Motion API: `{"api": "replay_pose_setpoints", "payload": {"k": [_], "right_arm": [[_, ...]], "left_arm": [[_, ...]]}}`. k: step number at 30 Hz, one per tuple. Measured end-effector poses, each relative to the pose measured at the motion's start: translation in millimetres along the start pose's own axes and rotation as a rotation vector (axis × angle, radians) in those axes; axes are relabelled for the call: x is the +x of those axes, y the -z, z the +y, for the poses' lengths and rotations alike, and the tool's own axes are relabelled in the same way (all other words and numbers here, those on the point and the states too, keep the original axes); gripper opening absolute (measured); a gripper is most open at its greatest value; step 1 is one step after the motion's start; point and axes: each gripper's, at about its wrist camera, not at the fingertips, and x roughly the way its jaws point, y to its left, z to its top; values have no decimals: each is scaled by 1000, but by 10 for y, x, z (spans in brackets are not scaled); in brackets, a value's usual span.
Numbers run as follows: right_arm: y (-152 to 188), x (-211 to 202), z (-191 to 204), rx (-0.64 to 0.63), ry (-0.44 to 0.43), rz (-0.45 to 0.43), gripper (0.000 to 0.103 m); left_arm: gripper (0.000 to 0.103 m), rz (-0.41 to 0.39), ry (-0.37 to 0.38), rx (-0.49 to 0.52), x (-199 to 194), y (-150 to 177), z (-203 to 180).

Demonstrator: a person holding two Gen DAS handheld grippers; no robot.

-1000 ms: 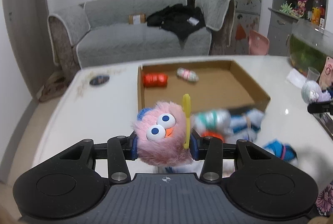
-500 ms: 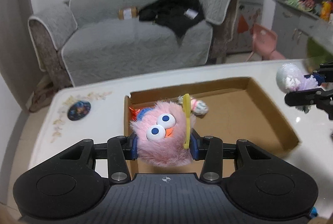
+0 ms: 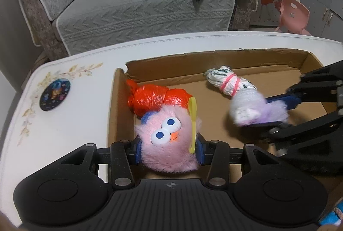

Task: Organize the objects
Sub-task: 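Carry the pink toy and lilac bundle over the box and lower them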

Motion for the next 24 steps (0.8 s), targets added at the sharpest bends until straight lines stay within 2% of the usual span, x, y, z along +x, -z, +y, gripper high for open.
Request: {"api": "replay_pose_setpoints", "payload": {"k": [2,7,9,12,14,18,24], "right_arm": [[-35,48,34,-22,7,4,32],[-95,59,21,-54,23,2,33],[-105,69,4,-56,22,5,34],[-106,83,-10,-52,24,6,34],[-112,94,-20,-45,28,9,37],[-110,100,-94,-20,48,15,53],[-91,81,-113,-21,48,20,54]], "left_arm": [[49,-2,2,-1,22,-15,-14],[50,-10,-13,-16,51,-49,2],[55,-14,-32,-13,44,-46,-14],[58,-12,-48,-3,44,-55,-35],[59,-4,-53,-8,48,-75,-30],[67,-2,-56,-21,46,-71,-12],[73,-13,-66,-16,5,-53,-26]]}}
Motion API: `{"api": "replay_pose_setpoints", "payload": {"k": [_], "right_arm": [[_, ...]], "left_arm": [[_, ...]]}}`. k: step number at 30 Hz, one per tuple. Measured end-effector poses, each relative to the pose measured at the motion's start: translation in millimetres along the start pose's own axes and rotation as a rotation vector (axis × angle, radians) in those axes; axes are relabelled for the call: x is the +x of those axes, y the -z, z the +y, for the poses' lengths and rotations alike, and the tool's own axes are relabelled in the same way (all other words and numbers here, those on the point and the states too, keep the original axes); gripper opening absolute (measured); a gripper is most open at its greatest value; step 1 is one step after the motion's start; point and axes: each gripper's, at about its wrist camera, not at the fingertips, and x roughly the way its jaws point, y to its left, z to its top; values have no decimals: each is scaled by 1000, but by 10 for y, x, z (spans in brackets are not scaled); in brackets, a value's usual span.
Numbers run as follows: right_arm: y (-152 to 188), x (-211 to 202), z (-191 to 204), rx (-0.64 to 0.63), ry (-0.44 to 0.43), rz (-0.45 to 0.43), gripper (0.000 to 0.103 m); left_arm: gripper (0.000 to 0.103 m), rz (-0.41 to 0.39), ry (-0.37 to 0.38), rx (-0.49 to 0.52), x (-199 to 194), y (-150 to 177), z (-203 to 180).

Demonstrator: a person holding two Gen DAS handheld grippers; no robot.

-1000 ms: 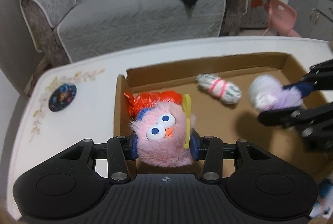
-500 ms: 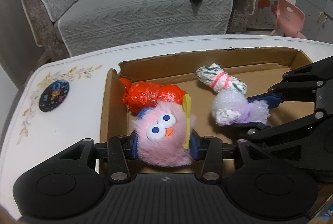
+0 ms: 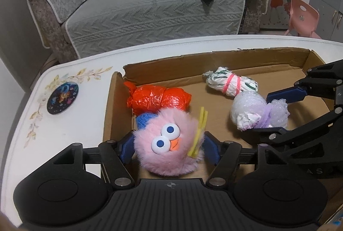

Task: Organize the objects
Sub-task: 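Carry the pink toy and lilac bundle over the box and lower them, then open both grippers to release the items and withdraw to the pile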

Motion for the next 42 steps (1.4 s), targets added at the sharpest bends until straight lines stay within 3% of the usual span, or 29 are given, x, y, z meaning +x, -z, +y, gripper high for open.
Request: {"api": "replay_pose_setpoints", "payload": {"k": [13,23,34,42], "right_arm": [[36,-295,114,-5,-15,-41,59],[260,-977,394,15,-34,-145,66],[1115,-1731,648,64,-44,-225,72],[1869,-1711,808,118,-52,-153,72]], "left_arm": [[81,-41,20,-34,-354,89,71],[89,-147,66,-63,-1181,466,104],[94,-188,98,-88,-1823,1311,47],[96,-133,130,-137,-1779,1873,-74]]}}
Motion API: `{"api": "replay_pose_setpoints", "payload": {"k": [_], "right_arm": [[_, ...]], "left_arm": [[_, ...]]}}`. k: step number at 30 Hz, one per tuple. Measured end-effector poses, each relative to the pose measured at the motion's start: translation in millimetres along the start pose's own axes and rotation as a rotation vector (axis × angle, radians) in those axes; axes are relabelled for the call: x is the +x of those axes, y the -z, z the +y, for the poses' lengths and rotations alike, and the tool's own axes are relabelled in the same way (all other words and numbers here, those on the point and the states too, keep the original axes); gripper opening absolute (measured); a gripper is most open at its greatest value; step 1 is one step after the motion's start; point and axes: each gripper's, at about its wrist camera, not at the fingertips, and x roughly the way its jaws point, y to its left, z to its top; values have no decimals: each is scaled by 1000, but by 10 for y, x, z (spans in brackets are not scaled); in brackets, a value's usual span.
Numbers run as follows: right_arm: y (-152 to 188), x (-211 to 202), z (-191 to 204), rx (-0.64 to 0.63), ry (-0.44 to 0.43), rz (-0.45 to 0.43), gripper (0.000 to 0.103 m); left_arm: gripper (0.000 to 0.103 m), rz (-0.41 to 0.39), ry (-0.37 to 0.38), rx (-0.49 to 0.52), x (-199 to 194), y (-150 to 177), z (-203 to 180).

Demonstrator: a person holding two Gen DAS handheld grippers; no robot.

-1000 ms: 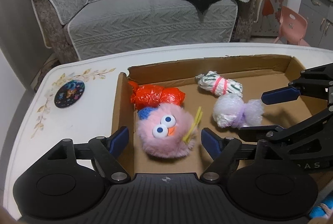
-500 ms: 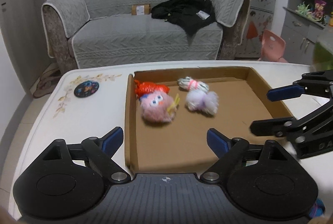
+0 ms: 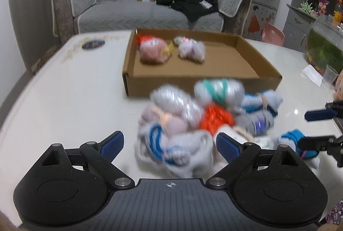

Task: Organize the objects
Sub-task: 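Open both grippers to release the items and withdraw to the pile, then grasp the grey knit sock bundle with the left gripper while the right grasps the blue sock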

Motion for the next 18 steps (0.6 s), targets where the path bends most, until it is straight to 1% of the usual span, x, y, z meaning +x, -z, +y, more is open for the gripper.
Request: {"api": "replay_pose_setpoints", "payload": {"k": [2,5,7,10,13,14,15,18], "right_arm": [[89,25,-35,28,-16,11,72],[156,107,-85,50,-8,21,71],[177,150,-101,60,-13,27,67],[177,194,-105,56,-25,31,65],[194,223,-87,49,-18,31,61],[214,219,-88,50,-19,30,61],[205,220,-97,54,-23,29,60],[262,167,-124,59,-22,22,58]], "left_arm": [[97,3,6,-7,53,72,1],[97,19,-2,-7,157,173,15],[97,21,-2,-18,214,179,36],[100,-3,0,-16,270,183,38],[103,-21,3,3,349,195,39],[102,-13,12,4,385,202,44],[99,0,24,-3,416,207,55],[91,-9,36,20,397,223,27]]}}
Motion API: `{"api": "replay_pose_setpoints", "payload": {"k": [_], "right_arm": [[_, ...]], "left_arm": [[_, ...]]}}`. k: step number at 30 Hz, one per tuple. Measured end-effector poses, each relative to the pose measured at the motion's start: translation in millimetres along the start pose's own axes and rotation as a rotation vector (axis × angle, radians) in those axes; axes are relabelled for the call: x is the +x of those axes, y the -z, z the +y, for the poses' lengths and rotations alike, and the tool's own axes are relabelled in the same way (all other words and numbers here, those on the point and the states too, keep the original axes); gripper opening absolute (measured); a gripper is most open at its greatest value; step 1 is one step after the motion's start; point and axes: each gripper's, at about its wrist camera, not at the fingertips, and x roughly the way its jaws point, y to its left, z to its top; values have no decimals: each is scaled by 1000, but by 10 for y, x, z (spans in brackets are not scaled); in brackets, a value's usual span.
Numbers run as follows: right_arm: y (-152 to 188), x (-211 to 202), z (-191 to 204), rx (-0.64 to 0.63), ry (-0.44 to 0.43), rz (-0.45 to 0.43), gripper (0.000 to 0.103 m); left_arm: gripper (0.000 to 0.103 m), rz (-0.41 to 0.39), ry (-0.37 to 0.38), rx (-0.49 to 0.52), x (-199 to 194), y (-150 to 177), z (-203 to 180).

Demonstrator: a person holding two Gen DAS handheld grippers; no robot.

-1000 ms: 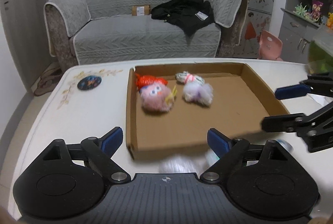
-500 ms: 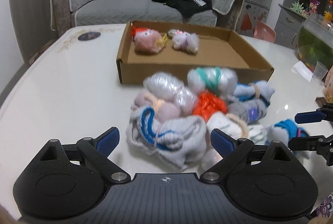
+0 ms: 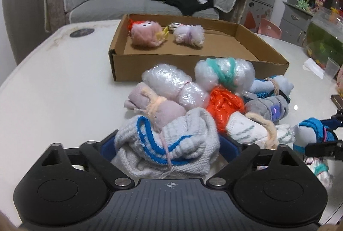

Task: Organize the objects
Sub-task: 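Grasp the grey knit sock bundle with the left gripper while the right grasps the blue sock, then carry the grey and blue sock bundles into the box and lower them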

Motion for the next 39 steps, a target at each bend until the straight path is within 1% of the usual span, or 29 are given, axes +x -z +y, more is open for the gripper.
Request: {"api": "replay_pose_setpoints", "payload": {"k": [4,8,12,18,22,24,25,26,28,31,33,35,39], "right_arm": [[36,-14,-53,21,-4,-6,55],[32,-51,-110,37,0,-6,54],[9,-149,-190,49,11,-21,52],[-132,-286,-293,53,24,-57,50],[-168,-288,-324,55,33,-69,49],[-161,-241,-366,69,34,-57,48],[-173,-222,-388,67,49,-49,48],[-196,-230,-413,69,56,-46,48],[-271,-320,-487,88,72,-68,48],[-419,-525,-548,94,92,-114,48],[-529,-632,-553,79,113,-138,48],[-656,-708,-544,64,129,-160,48],[-948,-747,-518,32,131,-193,48]], "left_arm": [[84,-2,29,-15,-70,10,16],[79,-15,22,-12,-200,13,27],[79,-46,10,-13,-399,-22,82],[79,-98,-15,-10,-643,-201,175],[79,-117,-14,-19,-691,-277,206],[79,-115,-4,-19,-669,-303,209],[79,-118,3,-12,-651,-324,200],[79,-120,5,-4,-627,-357,188],[79,-121,6,8,-590,-467,164],[79,-155,29,18,-617,-676,137],[79,-174,31,40,-623,-829,99],[80,-174,32,50,-592,-968,69],[80,-165,21,78,-483,-1218,32]]}}
